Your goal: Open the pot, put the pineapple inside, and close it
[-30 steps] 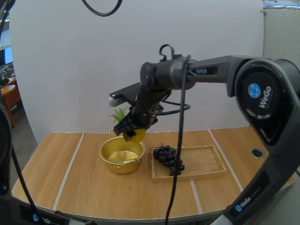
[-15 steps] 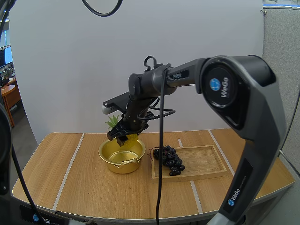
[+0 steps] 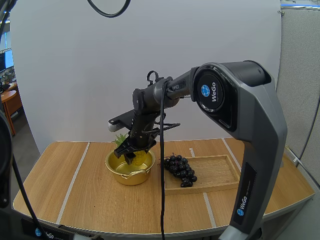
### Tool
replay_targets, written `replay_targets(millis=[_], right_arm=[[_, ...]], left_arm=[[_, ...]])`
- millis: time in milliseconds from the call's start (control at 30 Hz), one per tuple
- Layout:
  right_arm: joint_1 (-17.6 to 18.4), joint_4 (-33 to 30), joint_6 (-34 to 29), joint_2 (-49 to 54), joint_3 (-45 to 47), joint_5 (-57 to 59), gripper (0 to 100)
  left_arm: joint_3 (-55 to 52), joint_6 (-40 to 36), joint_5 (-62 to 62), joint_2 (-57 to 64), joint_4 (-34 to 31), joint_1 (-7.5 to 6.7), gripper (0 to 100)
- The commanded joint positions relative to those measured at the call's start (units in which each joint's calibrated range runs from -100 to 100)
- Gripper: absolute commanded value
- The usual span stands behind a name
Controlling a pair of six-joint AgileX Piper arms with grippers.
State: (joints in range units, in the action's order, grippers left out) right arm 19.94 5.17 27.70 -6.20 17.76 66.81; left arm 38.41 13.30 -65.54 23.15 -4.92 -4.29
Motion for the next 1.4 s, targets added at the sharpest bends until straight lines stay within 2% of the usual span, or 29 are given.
replay_targets(millis=[0,467,867,900,933,1033,1067,1100,1367], right_arm=[[0.1,-0.4,-0.1,-1.0,-0.4,1.2,0],[0.3,-0.4,0.2,-7.7,-0.4,-1.1,0],[0.3,-0.6,0.6,-8.0,-0.5,-1.9,0],[0.3,-0.8,0.6,-8.0,-0.5,-1.9,6],[0.3,-0.8,0.6,-8.0,-0.5,-1.9,18],[0.3,-1.5,0.1,-8.0,-0.5,-2.5,67],[0.3,-1.9,-0.6,-8.0,-0.5,-2.9,89],[0.3,-2.2,-0.9,-8.0,-0.5,-3.1,100],[0.3,-0.1,-0.2,-7.6,-0.5,-2.4,100]], left_arm=[[0.5,-0.1,2.2,-0.2,-0.6,-0.11,0],[0.5,-0.1,2.2,-0.2,-0.6,-0.11,0],[0.5,-0.1,2.2,-0.2,-0.6,-0.11,0],[0.5,-0.1,2.2,-0.2,-0.6,-0.11,0],[0.5,-0.1,2.2,-0.2,-0.6,-0.11,0],[0.5,-0.1,2.2,-0.2,-0.6,-0.11,0],[0.5,-0.1,2.2,-0.2,-0.6,-0.11,0],[0.5,-0.1,2.2,-0.2,-0.6,-0.11,0],[0.5,-0.1,2.2,-0.2,-0.6,-0.11,0]])
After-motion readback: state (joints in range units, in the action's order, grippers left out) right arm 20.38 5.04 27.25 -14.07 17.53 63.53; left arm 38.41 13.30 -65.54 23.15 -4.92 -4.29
